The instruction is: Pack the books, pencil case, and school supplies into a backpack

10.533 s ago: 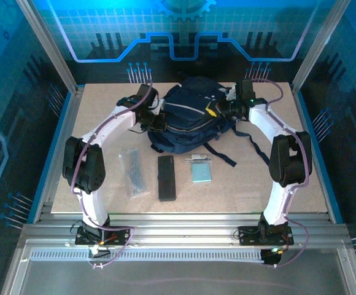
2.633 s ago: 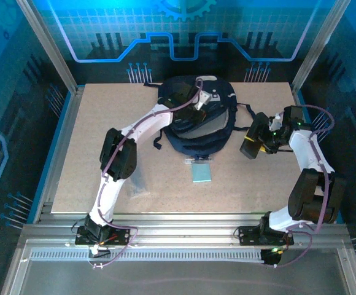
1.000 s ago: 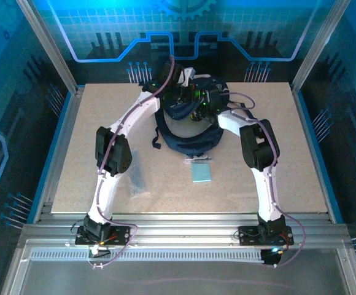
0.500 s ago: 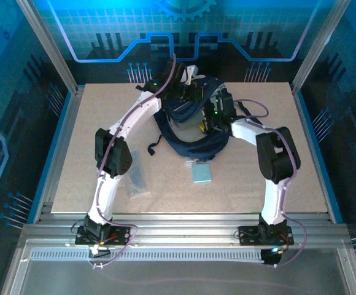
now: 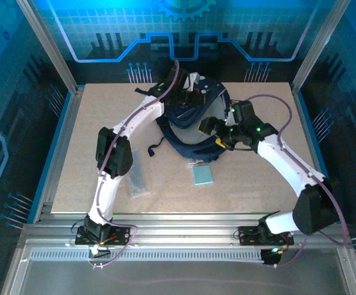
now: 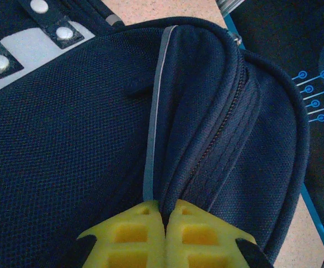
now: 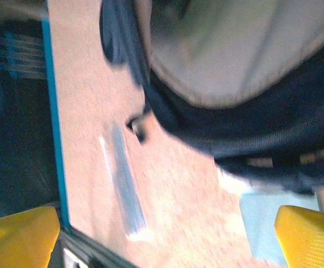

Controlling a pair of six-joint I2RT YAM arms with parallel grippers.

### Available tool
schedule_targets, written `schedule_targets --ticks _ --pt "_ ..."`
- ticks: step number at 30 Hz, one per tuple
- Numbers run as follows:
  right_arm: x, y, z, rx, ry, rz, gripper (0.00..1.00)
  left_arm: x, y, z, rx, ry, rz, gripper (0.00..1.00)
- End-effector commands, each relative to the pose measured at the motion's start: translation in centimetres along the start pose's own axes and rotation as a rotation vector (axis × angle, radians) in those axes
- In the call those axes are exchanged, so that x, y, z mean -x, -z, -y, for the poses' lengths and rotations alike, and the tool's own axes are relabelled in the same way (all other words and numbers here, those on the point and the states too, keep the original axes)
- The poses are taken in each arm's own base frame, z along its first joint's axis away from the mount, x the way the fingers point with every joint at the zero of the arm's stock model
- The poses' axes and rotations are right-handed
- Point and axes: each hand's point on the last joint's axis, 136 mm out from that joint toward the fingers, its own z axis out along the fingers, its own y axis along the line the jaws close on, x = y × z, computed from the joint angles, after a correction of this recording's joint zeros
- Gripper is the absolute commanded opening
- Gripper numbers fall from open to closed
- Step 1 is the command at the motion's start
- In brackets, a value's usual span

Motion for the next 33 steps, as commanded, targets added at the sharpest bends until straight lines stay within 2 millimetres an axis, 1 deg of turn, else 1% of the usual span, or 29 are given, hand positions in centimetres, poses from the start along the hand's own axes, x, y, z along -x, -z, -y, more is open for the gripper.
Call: schedule_targets --ticks 1,2,3,4,5,6,8,11,13,14,15,16,19,20,23,25,26,27,29,31,33 --pt "-5.5 -0.5 1.5 -0.108 0.16 -0.129 0.99 2.7 2.9 1.2 -0.026 0.007 0.082 0.0" --pt "-6.4 -0.8 1.0 -0.112 0.193 -0.145 0.99 2.5 2.9 0.9 -0.024 0.017 0.074 0.04" --pt "-7.4 -1.4 0.5 -0.113 0.232 -0.165 0.99 2.4 3.1 0.6 -0.024 0.037 0.066 0.16" --pt "-8.3 -2.0 -0.1 -0.113 0.267 -0.179 0.98 2.3 3.4 0.4 -0.03 0.054 0.056 0.32" --pt "-8.9 -2.6 -0.6 -0.114 0.296 -0.188 0.98 2.3 3.8 -0.2 -0.027 0.074 0.053 0.44" --pt "-9.6 -3.4 -1.2 -0.114 0.328 -0.199 0.99 2.4 4.5 -0.6 -0.025 0.09 0.054 0.51" --pt "-10.8 -5.0 -2.2 -0.13 0.392 -0.217 0.99 2.6 6.2 -2.3 0.003 0.112 0.071 0.57" --pt "-12.2 -7.9 -4.0 -0.143 0.458 -0.241 0.99 2.7 9.7 -5.7 0.085 0.139 0.128 0.68" --pt "-13.0 -10.2 -5.2 -0.15 0.501 -0.257 1.0 2.6 12.5 -8.0 0.132 0.169 0.169 0.83" --pt "-13.5 -11.2 -5.7 -0.155 0.522 -0.265 1.0 2.5 13.8 -8.9 0.15 0.185 0.188 0.9" --pt "-14.1 -12.6 -5.9 -0.168 0.543 -0.286 1.0 2.5 15.4 -9.9 0.171 0.201 0.212 0.97" --pt "-14.4 -13.5 -7.0 -0.169 0.567 -0.293 1.0 2.0 16.8 -10.8 0.192 0.216 0.23 0.99" --pt "-16.0 -16.6 -8.4 -0.208 0.633 -0.333 1.0 0.7 20.9 -13.5 0.268 0.275 0.293 0.99" --pt "-16.5 -17.4 -8.8 -0.22 0.654 -0.343 1.0 0.3 22.0 -14.1 0.284 0.292 0.313 0.99" --pt "-17.6 -19.8 -9.6 -0.274 0.7 -0.362 1.0 -1.7 25.0 -16.2 0.333 0.372 0.374 0.99" --pt "-18.0 -21.4 -9.3 -0.334 0.716 -0.369 1.0 -2.7 26.7 -17.6 0.359 0.41 0.416 0.99" --pt "-18.0 -21.9 -9.2 -0.36 0.724 -0.369 1.0 -3.2 27.4 -18.2 0.377 0.426 0.432 0.99" --pt "-18.2 -22.9 -8.4 -0.404 0.731 -0.375 1.0 -3.7 28.1 -19.1 0.395 0.445 0.447 0.99" --pt "-18.6 -23.9 -8.2 -0.443 0.742 -0.375 1.0 -4.2 29.1 -20.4 0.404 0.484 0.468 0.99" --pt "-19.0 -24.6 -8.3 -0.466 0.765 -0.366 1.0 -4.6 29.5 -21.4 0.39 0.526 0.476 0.99" --pt "-19.5 -25.3 -8.5 -0.464 0.782 -0.372 1.0 -4.9 29.6 -21.9 0.382 0.544 0.478 0.99"
